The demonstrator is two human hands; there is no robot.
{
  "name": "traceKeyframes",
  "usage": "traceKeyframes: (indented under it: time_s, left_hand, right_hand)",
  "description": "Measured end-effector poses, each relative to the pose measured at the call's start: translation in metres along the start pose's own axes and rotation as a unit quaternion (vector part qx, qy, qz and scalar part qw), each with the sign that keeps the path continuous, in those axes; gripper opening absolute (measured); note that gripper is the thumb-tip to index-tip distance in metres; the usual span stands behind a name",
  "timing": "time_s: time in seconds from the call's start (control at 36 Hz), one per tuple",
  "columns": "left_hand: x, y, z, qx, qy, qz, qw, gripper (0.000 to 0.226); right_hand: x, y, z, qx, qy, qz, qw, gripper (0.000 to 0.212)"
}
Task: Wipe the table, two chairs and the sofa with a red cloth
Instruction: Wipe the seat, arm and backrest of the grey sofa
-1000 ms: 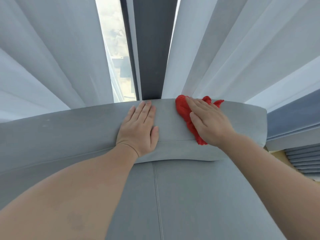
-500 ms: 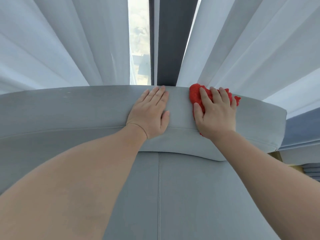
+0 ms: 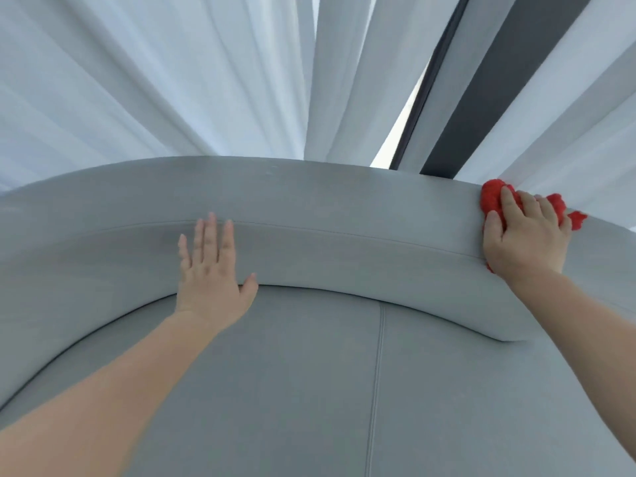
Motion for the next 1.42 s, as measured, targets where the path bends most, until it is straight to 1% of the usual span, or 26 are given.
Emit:
traceKeyframes:
  time_s: [0.06, 0.08, 0.14, 0.19, 0.31, 0.42, 0.56, 0.78, 0.89, 1.03, 1.19, 1.42]
  left_hand:
    - [0.006, -0.01, -0.032, 0.063, 0.039, -0.06, 0.995, 0.1]
    - [0.01, -0.013, -0.042, 0.081, 0.04, -0.082, 0.993, 0.102]
    - [0.017, -0.018, -0.047, 0.078, 0.024, -0.112, 0.99, 0.101]
    - [0.022, -0.019, -0.046, 0.07, 0.013, -0.132, 0.989, 0.099]
    - [0.03, -0.01, -0.048, 0.111, -0.023, -0.159, 0.981, 0.091]
    - [0.034, -0.009, -0.051, 0.116, -0.046, -0.18, 0.976, 0.086]
    - [0.034, -0.013, -0.044, 0.124, -0.049, -0.188, 0.973, 0.089]
    - [0.035, -0.017, -0.048, 0.081, -0.078, -0.191, 0.975, 0.089]
    - [0.034, -0.02, -0.046, 0.081, -0.078, -0.192, 0.975, 0.091]
    - [0.035, -0.021, -0.049, 0.072, -0.091, -0.185, 0.976, 0.092]
    - [0.034, -0.021, -0.047, 0.058, -0.099, -0.183, 0.976, 0.091]
    - [0.035, -0.02, -0.049, 0.036, -0.12, -0.181, 0.975, 0.09]
  right_hand:
    - [-0.001, 0.002, -0.001, 0.003, 0.0, 0.009, 1.0, 0.065]
    - [-0.001, 0.002, -0.003, 0.004, 0.0, 0.01, 1.0, 0.065]
    - [-0.003, 0.002, -0.012, 0.006, 0.004, 0.011, 1.0, 0.064]
    - [-0.004, 0.0, -0.026, 0.011, 0.009, 0.011, 1.0, 0.063]
    - [-0.006, -0.005, -0.055, 0.022, 0.013, 0.009, 1.0, 0.062]
    - [-0.012, -0.01, -0.092, 0.029, 0.032, 0.011, 0.999, 0.06]
    - [-0.015, -0.015, -0.136, 0.029, 0.038, 0.016, 0.999, 0.059]
    - [-0.016, -0.018, -0.153, 0.022, 0.014, 0.016, 1.0, 0.059]
    - [-0.017, -0.022, -0.192, 0.024, 0.033, 0.014, 0.999, 0.06]
    - [-0.019, -0.025, -0.224, 0.019, 0.038, 0.014, 0.999, 0.061]
    - [-0.034, -0.031, -0.297, 0.04, 0.089, 0.029, 0.995, 0.057]
    - [-0.035, -0.03, -0.296, 0.039, 0.078, 0.042, 0.995, 0.058]
Point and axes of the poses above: each hand's wrist, its own x-axis towards the middle knuckle, its own y-axis out of the back of the hand, z = x × y, the point moved 10 cm from there along x, towards the middle knuckle
